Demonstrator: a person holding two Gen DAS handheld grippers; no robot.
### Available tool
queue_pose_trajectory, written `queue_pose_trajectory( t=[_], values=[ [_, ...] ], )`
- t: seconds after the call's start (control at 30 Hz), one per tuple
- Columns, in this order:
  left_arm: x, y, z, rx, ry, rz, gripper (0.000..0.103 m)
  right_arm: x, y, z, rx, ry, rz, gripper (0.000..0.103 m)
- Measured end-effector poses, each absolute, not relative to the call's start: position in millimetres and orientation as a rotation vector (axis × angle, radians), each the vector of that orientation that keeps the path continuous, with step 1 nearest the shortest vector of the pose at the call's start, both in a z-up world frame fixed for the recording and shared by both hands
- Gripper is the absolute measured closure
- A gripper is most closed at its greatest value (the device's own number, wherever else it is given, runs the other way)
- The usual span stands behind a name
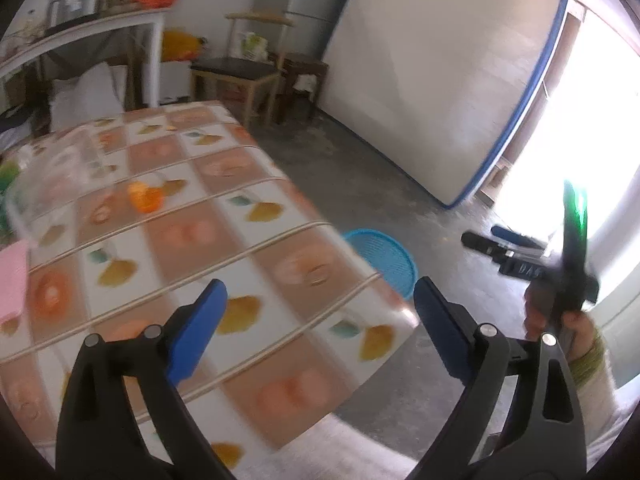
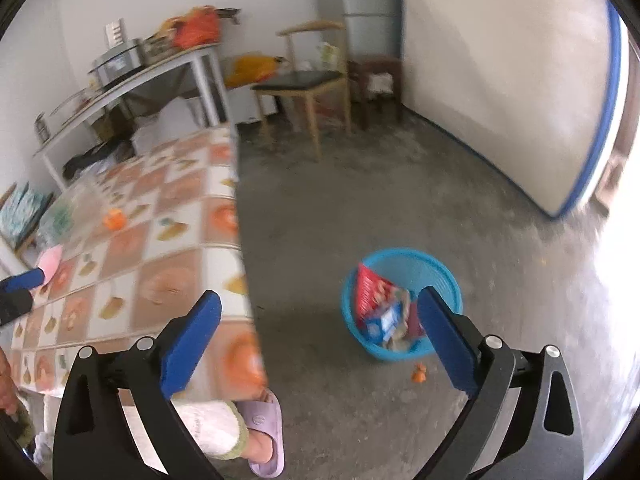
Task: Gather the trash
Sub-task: 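Swing both open tools back over the table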
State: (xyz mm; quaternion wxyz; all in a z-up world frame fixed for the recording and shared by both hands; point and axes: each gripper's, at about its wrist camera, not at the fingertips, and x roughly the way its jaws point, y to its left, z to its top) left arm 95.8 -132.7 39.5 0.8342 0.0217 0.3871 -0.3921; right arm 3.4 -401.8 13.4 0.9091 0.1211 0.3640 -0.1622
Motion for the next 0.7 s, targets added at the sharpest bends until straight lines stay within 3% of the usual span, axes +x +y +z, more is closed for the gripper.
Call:
queue_pose_trajectory(
  t=[0.7],
  values=[
    [117.7, 29.4, 35.5, -0.169, 0.728, -0.480, 0.008, 129.5, -218.6, 48.8, -0.059, 0.852, -0.173, 0.007]
  ],
)
